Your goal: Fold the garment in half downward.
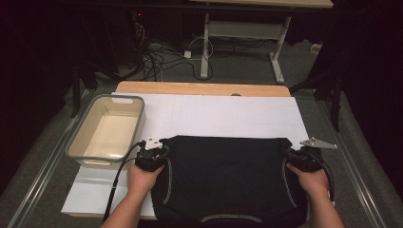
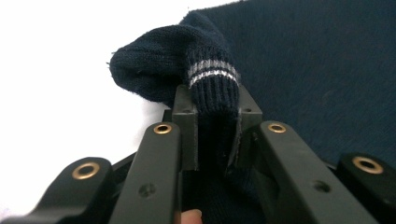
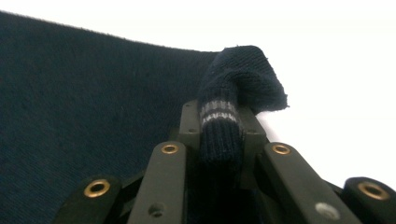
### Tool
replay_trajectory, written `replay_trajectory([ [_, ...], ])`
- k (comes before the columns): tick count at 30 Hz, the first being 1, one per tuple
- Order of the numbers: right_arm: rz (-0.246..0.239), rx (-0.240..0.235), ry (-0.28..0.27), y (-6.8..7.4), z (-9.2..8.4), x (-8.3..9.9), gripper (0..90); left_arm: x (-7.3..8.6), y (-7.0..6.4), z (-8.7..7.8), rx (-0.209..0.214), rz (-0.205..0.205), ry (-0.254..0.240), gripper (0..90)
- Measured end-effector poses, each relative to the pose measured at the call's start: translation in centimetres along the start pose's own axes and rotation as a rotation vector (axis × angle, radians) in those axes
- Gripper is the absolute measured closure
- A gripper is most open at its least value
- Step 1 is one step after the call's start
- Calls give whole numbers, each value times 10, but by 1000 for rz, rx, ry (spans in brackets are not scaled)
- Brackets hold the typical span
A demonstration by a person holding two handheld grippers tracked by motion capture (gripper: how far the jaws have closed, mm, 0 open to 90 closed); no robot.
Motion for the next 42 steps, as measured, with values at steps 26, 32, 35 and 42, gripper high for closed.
replay_trajectory([
  [26,13,20,-154,-1,20,-98,631,-91,56,33,-129,-24,59,620],
  [32,9,36,-87,-6,18,-79,482,-81,48,23,-111,-35,23,403],
  [35,-8,26,-74,-4,5,-64,467,-71,34,11,-84,-8,-10,389],
  [42,-59,4,-32,9,-21,-12,458,-34,5,-7,-8,46,-22,389],
])
Point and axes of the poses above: each handheld gripper's, and its own axes: z roughly forward along the jaws, x roughly out of its underside, y roughly to its left, the point moved 4 cm from there along z, roughly forward along the jaws, and after that the axes turned 13 degrees about z, right-handed, at the moved point
